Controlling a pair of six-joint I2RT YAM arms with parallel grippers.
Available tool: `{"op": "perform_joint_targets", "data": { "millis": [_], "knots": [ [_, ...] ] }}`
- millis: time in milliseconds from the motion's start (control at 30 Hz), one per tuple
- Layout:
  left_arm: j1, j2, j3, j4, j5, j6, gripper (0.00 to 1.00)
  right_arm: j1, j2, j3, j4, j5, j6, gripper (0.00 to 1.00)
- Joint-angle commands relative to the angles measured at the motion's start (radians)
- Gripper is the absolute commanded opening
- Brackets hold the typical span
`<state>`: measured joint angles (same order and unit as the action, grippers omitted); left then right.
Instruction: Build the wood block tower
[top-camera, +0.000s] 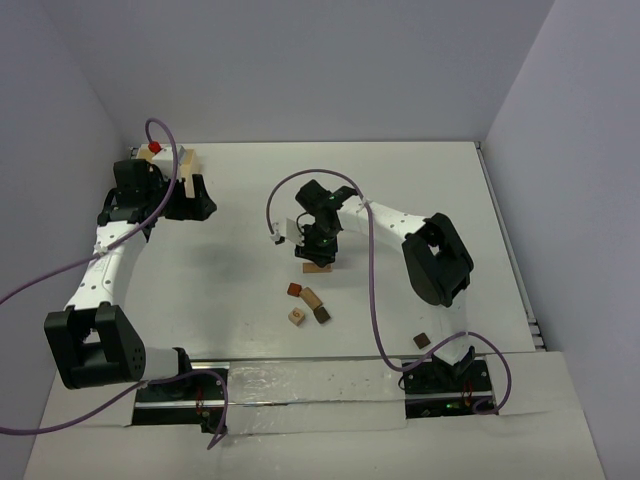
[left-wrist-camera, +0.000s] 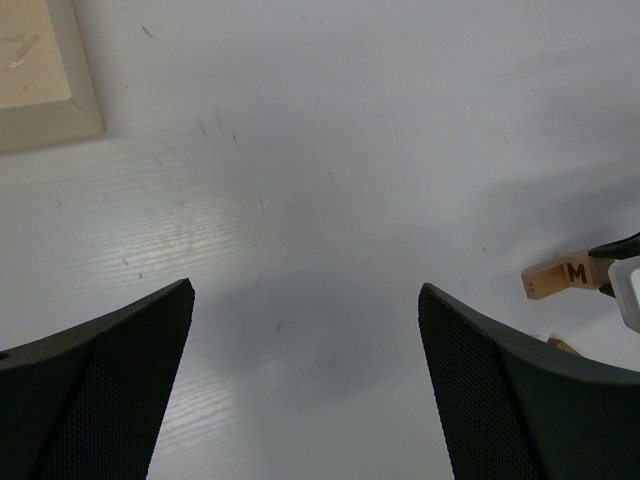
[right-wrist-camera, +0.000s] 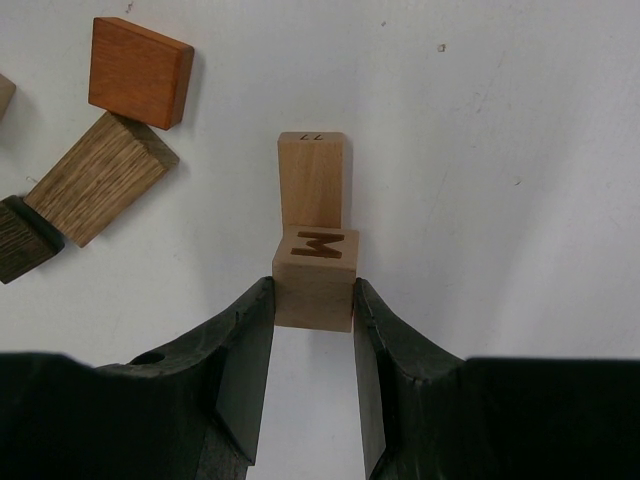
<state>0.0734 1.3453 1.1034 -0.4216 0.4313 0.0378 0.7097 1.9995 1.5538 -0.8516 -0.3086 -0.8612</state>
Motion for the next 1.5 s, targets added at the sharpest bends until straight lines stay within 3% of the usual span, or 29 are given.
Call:
{"op": "perform_joint_targets", "data": {
  "millis": [0,133,400,467,533,600,833,1000,1067,1133,1267,1400,1467],
  "knots": [
    [-0.003,-0.001,0.023,0.041,0.008,-0.001,0.99,-0.006,-0.031,-0.005,0.017,-0.020,-0.001,0.22],
    [-0.003,0.002,0.024,0.040,0.009,-0.001,0.99,-0.005,-0.030,-0.007,0.017,-0.018,-0.001,0.28],
    [-0.003,0.003,0.026,0.040,0.011,-0.001,0.99,-0.004,-0.035,-0.009,0.020,-0.020,-0.001,0.53],
    [-0.003,0.005,0.027,0.040,0.011,-0.001,0.99,-0.004,-0.036,-0.008,0.019,-0.020,-0.001,0.55],
    [-0.003,0.005,0.027,0.038,0.009,-0.001,0.99,-0.004,-0.037,-0.009,0.020,-0.020,0.000,0.66],
    [-0.002,0.004,0.027,0.039,0.011,0.001,0.99,-0.005,-0.038,-0.008,0.021,-0.021,0.002,0.83],
    [-0.003,-0.006,0.023,0.040,0.013,0.014,0.99,-0.001,-0.070,0.017,0.007,-0.031,0.022,0.99],
    [-0.003,-0.072,0.007,0.067,0.078,0.040,0.99,-0.001,-0.155,0.107,-0.011,-0.042,0.085,1.00],
    [-0.003,-0.100,0.006,0.070,0.170,0.060,0.99,-0.005,-0.203,0.159,-0.018,-0.056,0.123,1.00],
    [-0.003,-0.126,0.001,0.057,0.269,0.110,0.98,-0.011,-0.235,0.189,-0.030,-0.070,0.152,1.00],
    [-0.028,-0.168,0.025,-0.118,0.504,0.411,0.92,-0.051,-0.347,0.210,-0.016,-0.129,0.258,1.00],
    [-0.152,-0.166,0.036,-0.309,0.527,0.670,0.90,-0.135,-0.457,0.147,0.033,-0.182,0.366,1.00],
    [-0.287,-0.164,0.028,-0.422,0.483,0.825,0.87,-0.227,-0.524,0.048,0.074,-0.222,0.442,1.00]
  ]
}}
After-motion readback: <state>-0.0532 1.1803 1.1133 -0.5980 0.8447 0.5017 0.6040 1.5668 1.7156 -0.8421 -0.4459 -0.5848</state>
